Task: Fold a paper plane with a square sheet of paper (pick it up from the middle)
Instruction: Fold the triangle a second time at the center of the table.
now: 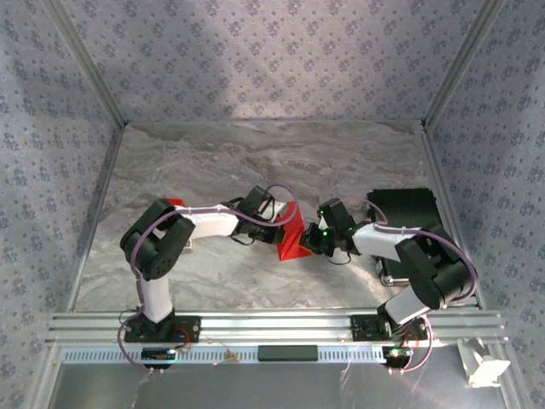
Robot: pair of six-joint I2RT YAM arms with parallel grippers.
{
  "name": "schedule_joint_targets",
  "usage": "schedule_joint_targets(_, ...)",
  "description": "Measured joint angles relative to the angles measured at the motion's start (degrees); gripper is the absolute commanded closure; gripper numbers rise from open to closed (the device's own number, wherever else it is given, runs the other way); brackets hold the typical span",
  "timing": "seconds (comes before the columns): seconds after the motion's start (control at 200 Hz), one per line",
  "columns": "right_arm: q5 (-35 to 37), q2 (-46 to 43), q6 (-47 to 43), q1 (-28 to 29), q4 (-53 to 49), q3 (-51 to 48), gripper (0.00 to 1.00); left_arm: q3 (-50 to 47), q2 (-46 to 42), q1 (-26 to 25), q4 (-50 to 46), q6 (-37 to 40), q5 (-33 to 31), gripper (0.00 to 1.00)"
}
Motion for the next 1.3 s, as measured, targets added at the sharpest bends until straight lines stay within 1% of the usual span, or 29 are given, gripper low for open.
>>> schedule_joint_targets(0.265, -0.39, 1.31, -0.09, 1.22, -0.04, 1.11, 0.90, -0.98, 0.00, 0.04, 1.68, -1.31, 1.99, 1.00)
schedule_joint_targets(1.299, -0.39, 2.25, -0.07, 0.90, -0.52, 1.20, 0.90, -0.92, -1.22, 1.01, 0.83, -1.27, 0.00, 1.00)
